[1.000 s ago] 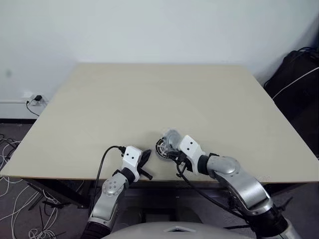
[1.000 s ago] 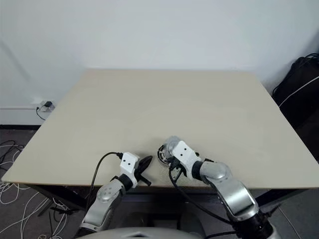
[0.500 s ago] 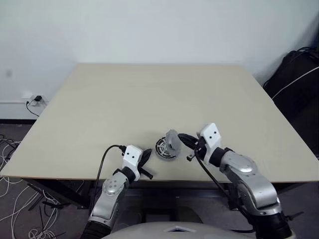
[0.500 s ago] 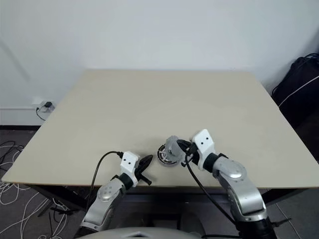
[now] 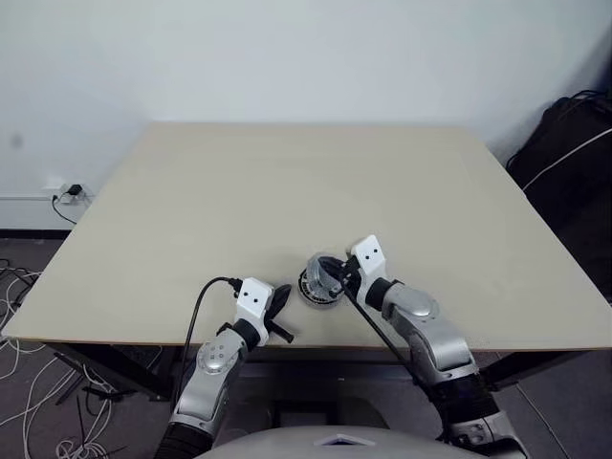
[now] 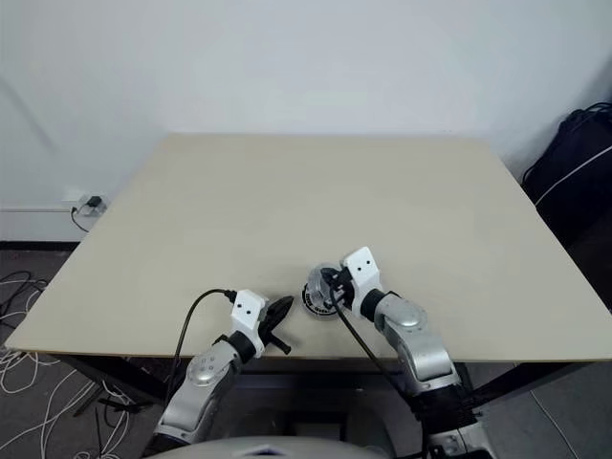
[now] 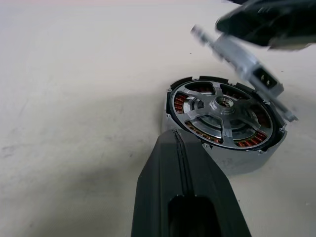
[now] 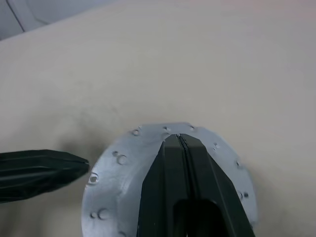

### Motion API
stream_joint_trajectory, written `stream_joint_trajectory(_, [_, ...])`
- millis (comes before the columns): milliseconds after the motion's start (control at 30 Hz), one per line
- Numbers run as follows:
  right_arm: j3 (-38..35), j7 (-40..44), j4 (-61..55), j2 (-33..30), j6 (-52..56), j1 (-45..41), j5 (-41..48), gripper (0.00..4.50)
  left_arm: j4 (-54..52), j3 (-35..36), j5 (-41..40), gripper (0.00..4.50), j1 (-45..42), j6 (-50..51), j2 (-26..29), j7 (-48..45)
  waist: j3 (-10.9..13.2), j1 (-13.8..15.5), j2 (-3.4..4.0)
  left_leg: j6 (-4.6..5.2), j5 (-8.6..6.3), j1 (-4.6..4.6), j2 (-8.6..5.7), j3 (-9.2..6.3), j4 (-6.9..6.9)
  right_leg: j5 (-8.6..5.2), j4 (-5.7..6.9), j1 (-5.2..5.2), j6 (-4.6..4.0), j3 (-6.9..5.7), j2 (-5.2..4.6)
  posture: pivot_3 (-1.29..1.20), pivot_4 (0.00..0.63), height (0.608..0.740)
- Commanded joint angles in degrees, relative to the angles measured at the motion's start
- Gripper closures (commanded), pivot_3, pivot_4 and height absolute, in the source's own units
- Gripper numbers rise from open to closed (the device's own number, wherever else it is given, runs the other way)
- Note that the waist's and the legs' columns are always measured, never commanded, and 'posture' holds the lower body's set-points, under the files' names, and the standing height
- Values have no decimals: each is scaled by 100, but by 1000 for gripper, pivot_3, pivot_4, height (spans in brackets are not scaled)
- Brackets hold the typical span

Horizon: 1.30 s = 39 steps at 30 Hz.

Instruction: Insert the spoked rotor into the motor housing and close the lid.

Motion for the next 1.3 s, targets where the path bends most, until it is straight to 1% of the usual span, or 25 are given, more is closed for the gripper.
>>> stream_joint_trajectory(33, [-101, 0, 276, 131, 48, -177, 99, 4486, -232, 29, -52, 4500, -35, -105, -31, 39, -1, -4, 1, 0, 0, 0, 0, 0, 0, 0, 0, 1, 0, 0, 0, 0, 0, 740])
stream_joint_trajectory(200, [-32, -45, 634, 284, 2, -228, 14, 4486, -253, 24, -56, 4500, -7, -109, -27, 46, -6, -12, 9, -2, 2, 2, 0, 0, 0, 1, 4, 0, -2, 1, 1, 0, 0, 740])
stream_joint_trajectory(300, [8, -195, 951, 389, -17, -305, -122, 4486, -247, 9, -52, 4500, -14, -104, -33, 45, -6, -26, 10, -2, 2, 28, 0, 1, -4, -3, 4, 16, 3, 2, 2, 0, 0, 740])
stream_joint_trajectory(333, [11, -251, 1019, 413, -1, -325, -169, 4486, -245, 5, -51, 4500, -17, -104, -33, 43, -7, -34, 11, -2, 1, 37, 0, 1, -6, -16, 4, 24, 22, 3, 2, 0, 0, 740])
stream_joint_trajectory(367, [8, -285, 1053, 430, 12, -335, -199, 4486, -244, 4, -52, 4500, -20, -104, -32, 42, -9, -41, 14, -3, 1, 50, 0, 1, -8, -20, 4, 35, 25, 4, 2, 0, 0, 740])
stream_joint_trajectory(467, [-72, -50, 712, 411, 442, -282, 122, 4486, -244, 5, -56, 4500, -21, -105, -28, 37, -19, -58, 20, -2, 1, 63, 0, 2, -7, -21, 5, 48, 26, 5, 2, 0, 0, 740])
stream_joint_trajectory(533, [-48, 165, 305, 292, 532, -204, 260, 4486, -246, 4, -58, 4500, -15, -105, -28, 36, -21, -56, 24, -2, 1, 64, 0, 2, -7, -21, 6, 50, 26, 5, 1, 0, 0, 740])
stream_joint_trajectory(633, [-74, 374, -164, 131, 602, -117, 401, 3854, -244, 4, -64, 4500, -14, -105, -30, 30, -20, -59, 25, -1, 1, 56, 0, 2, -8, -21, 5, 40, 26, 5, 1, 0, 0, 740])
stream_joint_trajectory(800, [-81, 415, -499, -143, 595, -127, 325, 2237, -219, -5, -64, 4500, -37, -105, -38, 19, -19, -65, 25, -2, 1, 50, 0, 2, -9, -21, 5, 33, 27, 7, 1, 0, 0, 740])
stream_joint_trajectory(1000, [15, 432, -360, -226, 556, -214, 251, 207, -189, -17, -25, 4500, -81, -118, -32, 24, -18, -65, 23, -1, 0, 50, 0, 2, -9, -21, 3, 34, 27, 7, 0, 0, 0, 740])
stream_joint_trajectory(1033, [34, 420, -313, -212, 541, -226, 230, 33, -189, -23, -6, 4500, -86, -121, -22, 27, -18, -66, 23, -1, 0, 50, 0, 2, -9, -21, 3, 33, 27, 7, 0, 0, 0, 740])
stream_joint_trajectory(1300, [158, 335, 169, -119, 266, -326, -3, 33, -189, -28, 153, 4500, -74, -211, 10, 177, -17, -59, 21, -1, 0, 49, 0, 2, -10, -21, 3, 33, 27, 7, 0, 0, 0, 740])
